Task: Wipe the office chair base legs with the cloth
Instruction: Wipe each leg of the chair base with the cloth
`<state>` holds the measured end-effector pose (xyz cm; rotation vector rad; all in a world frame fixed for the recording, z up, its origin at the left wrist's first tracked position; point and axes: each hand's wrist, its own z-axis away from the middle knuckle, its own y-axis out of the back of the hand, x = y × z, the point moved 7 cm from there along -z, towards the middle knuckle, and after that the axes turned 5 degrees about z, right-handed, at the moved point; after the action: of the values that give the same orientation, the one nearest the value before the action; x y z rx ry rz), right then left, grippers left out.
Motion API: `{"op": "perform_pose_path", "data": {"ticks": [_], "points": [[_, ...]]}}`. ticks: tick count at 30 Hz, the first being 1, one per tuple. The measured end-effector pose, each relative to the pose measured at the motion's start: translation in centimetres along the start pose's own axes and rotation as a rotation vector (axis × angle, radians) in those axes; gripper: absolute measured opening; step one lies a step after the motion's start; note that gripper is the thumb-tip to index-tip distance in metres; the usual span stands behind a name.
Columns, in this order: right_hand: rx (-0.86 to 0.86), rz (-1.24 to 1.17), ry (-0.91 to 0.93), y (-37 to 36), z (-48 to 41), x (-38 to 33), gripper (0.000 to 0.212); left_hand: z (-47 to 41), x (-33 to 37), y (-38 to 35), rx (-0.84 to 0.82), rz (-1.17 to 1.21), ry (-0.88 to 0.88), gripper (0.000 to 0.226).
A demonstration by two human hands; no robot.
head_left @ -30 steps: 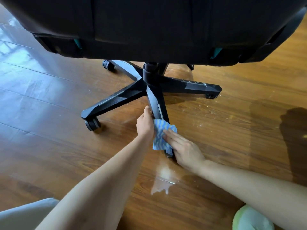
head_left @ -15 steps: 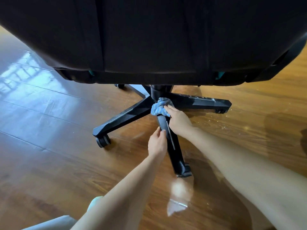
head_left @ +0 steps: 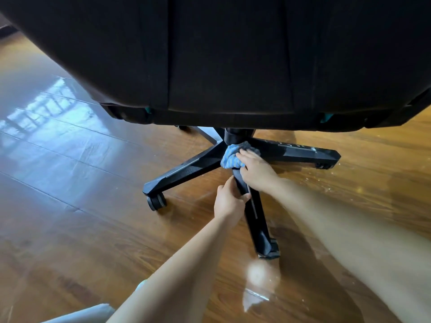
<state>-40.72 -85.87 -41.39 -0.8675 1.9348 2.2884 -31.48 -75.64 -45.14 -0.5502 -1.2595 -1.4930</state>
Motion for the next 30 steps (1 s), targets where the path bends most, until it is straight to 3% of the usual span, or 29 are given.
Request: {"op": "perform_pose_path", "data": {"ticks": [3, 7, 11, 18, 21, 30], "points": [[0.016, -0.034, -0.018, -0.4, 0.1, -0.5, 0.056, -0.2, 1.2, 0.0, -0.011, -0.132, -0.014, 0.057], [0.073, -0.048, 0.019, -1.6, 4.0, -0.2, 0.053, -0.3, 1.2, 0.0, -0.011, -0.227, -0.012, 0.027], [0.076, -0.030, 0.066, -2.5, 5.8, 0.2, 0.054, 0.1, -0.3, -0.2, 0.015, -0.104, -0.010, 0.016], [0.080, 0.048, 0.061, -0.7, -0.5, -1.0, 0.049, -0.8, -0.5, -0.2, -0.008, -0.002, 0.070, 0.011], [0.103, 0.126, 0.086, 0.1, -1.3, -0.8, 0.038, -1.0, -0.2, -0.2, 0.003, -0.010, 0.109, 0.023], [0.245, -0.242, -0.047, 0.3, -0.2, 1.0, 0.038, -1.2, -1.6, -0.2, 0.067, 0.057, 0.125, 0.058]]}}
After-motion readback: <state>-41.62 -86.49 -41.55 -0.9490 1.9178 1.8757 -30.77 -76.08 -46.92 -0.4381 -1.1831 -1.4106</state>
